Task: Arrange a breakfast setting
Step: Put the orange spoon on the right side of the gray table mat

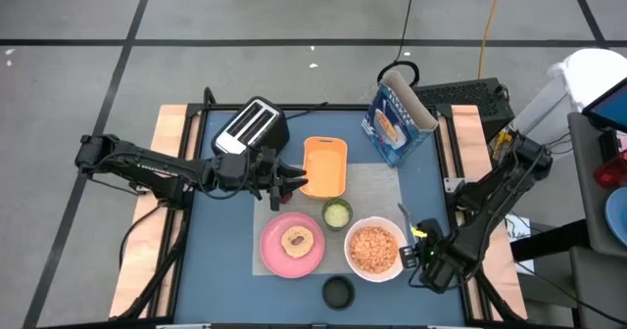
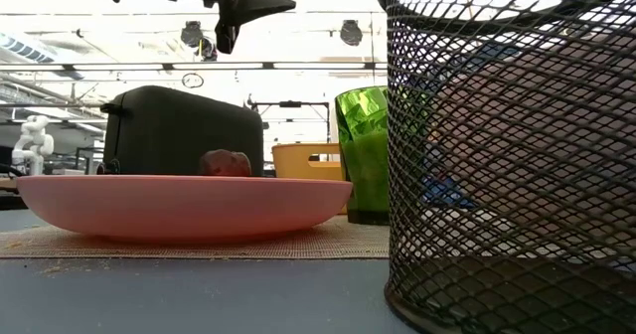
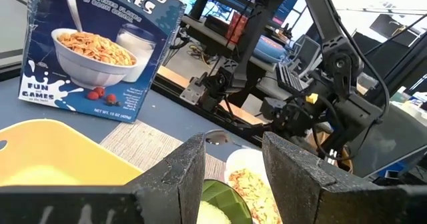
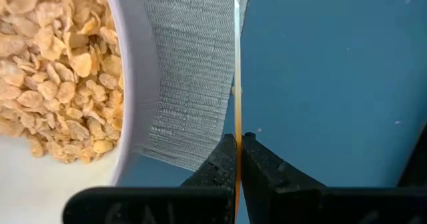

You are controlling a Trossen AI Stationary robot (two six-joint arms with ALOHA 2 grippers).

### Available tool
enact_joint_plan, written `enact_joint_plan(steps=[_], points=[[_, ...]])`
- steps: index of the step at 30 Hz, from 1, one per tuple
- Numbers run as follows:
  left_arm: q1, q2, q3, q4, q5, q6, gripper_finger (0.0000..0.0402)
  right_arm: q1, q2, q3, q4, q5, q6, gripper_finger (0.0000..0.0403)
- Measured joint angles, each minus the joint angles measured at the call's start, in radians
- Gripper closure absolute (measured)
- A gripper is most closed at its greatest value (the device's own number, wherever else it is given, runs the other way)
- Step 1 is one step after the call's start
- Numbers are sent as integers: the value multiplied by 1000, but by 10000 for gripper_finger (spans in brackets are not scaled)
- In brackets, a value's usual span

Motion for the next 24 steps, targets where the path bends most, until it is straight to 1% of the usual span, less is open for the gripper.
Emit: enact_joint_plan(steps=[7, 13, 22, 24], points=[[0, 0, 0, 0, 0, 0, 247, -18, 67, 0, 53, -2, 2, 403], [0, 0, 0, 0, 0, 0, 247, -41, 106, 0, 58, -2, 4, 403], [-2, 0, 0, 0, 0, 0, 247, -91, 129, 0, 5, -3, 4, 403], [-2, 0, 0, 0, 0, 0, 247, -96, 129, 0, -15, -26, 4, 403]])
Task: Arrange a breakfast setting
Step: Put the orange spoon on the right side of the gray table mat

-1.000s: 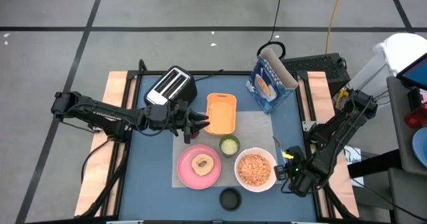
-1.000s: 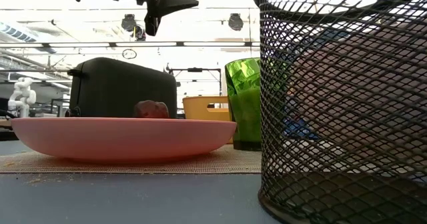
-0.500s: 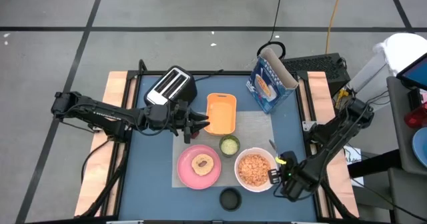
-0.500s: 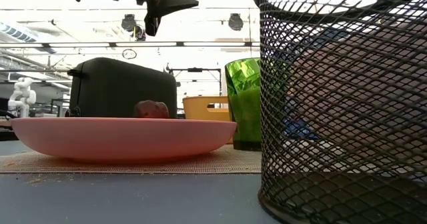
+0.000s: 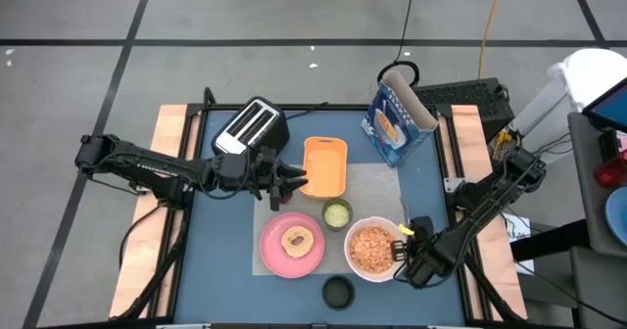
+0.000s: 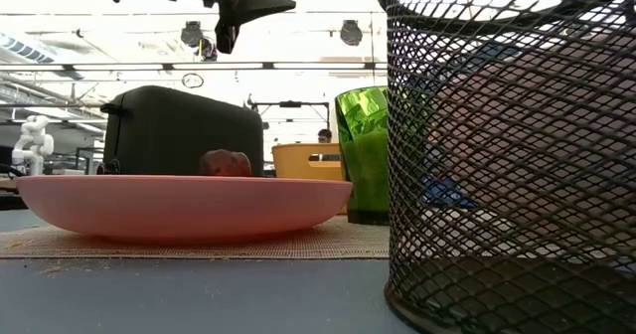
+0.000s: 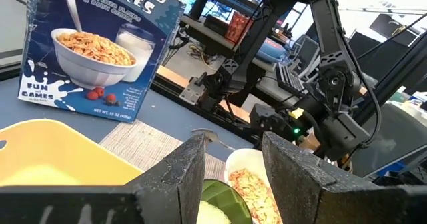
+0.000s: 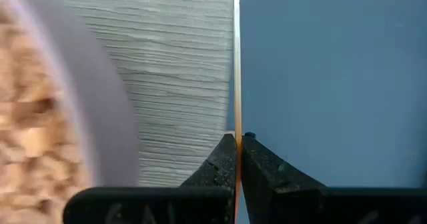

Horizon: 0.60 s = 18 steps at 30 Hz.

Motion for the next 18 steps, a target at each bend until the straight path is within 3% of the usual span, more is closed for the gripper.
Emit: enact_joint_plan(steps=[3, 18], points=[[0, 0, 0, 0, 0, 0, 247, -4, 0, 0, -10, -53, 3, 403], [-13, 0, 0, -2, 0, 1, 247, -3, 0, -8, 35, -107, 16, 403]])
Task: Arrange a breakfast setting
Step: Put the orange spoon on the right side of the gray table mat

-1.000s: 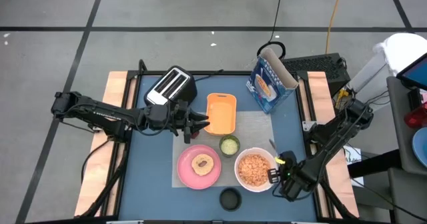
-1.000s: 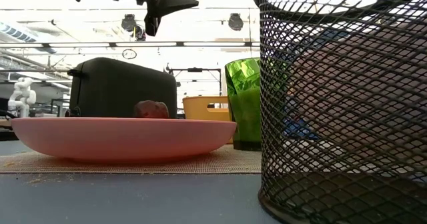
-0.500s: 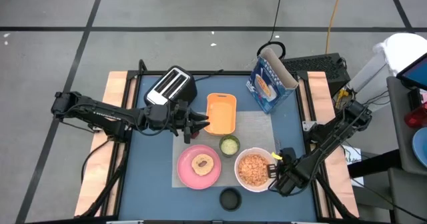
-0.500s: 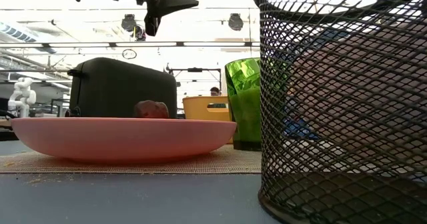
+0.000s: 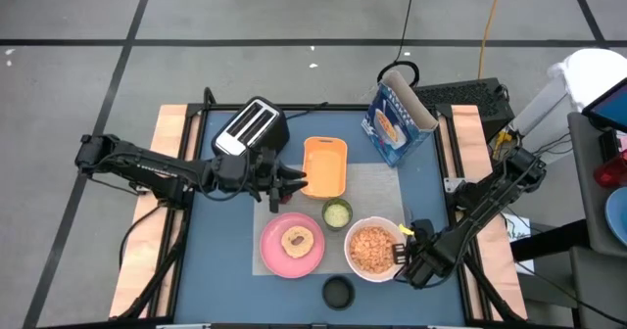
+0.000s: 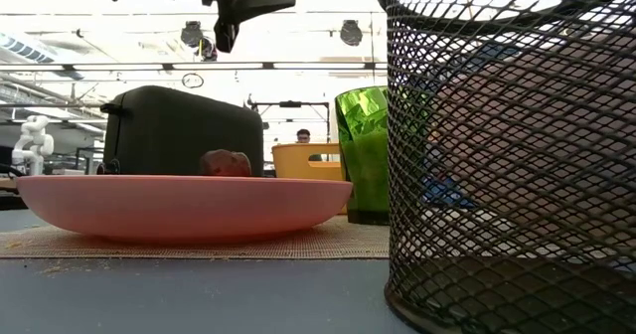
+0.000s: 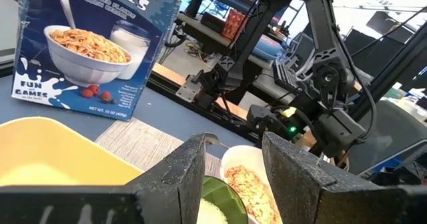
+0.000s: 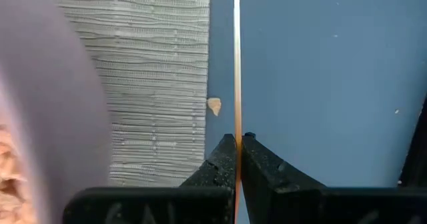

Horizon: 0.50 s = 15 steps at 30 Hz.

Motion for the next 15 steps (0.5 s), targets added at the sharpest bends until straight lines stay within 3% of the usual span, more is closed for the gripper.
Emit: enact_joint_plan(steps=[7, 15], points=[[-6, 0, 0, -1, 0, 1, 247, 1, -3, -88, 150, 3, 0, 403], [-6, 0, 0, -2, 0, 0, 247, 1, -2, -107, 166, -2, 1, 403]])
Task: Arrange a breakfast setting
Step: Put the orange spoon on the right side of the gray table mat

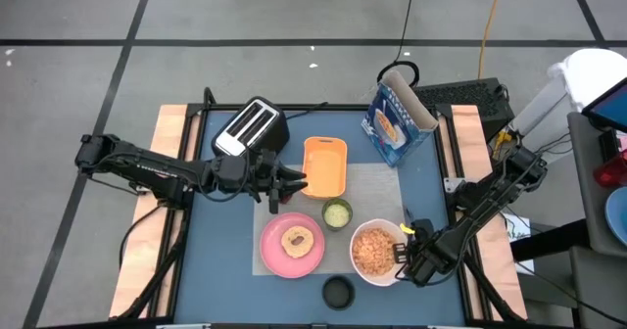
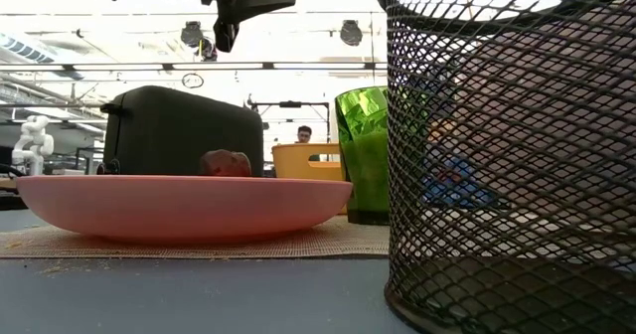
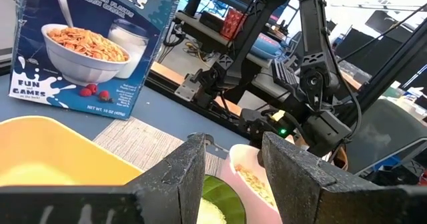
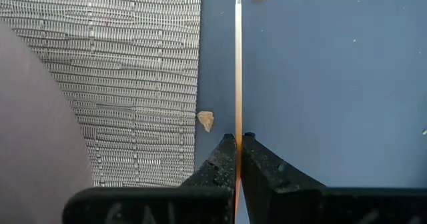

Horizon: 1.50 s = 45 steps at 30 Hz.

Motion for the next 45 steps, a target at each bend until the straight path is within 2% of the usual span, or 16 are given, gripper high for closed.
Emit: enact_joint_plan(steps=[22, 32, 45], points=[[0, 0, 0, 0, 0, 0, 247, -1, 1, -1, 8, -1, -27, 386], [0, 0, 0, 1, 0, 0, 247, -2, 2, -1, -11, -50, -20, 383], [0, 0, 0, 1, 0, 11, 247, -2, 2, -2, -13, -52, -16, 326]])
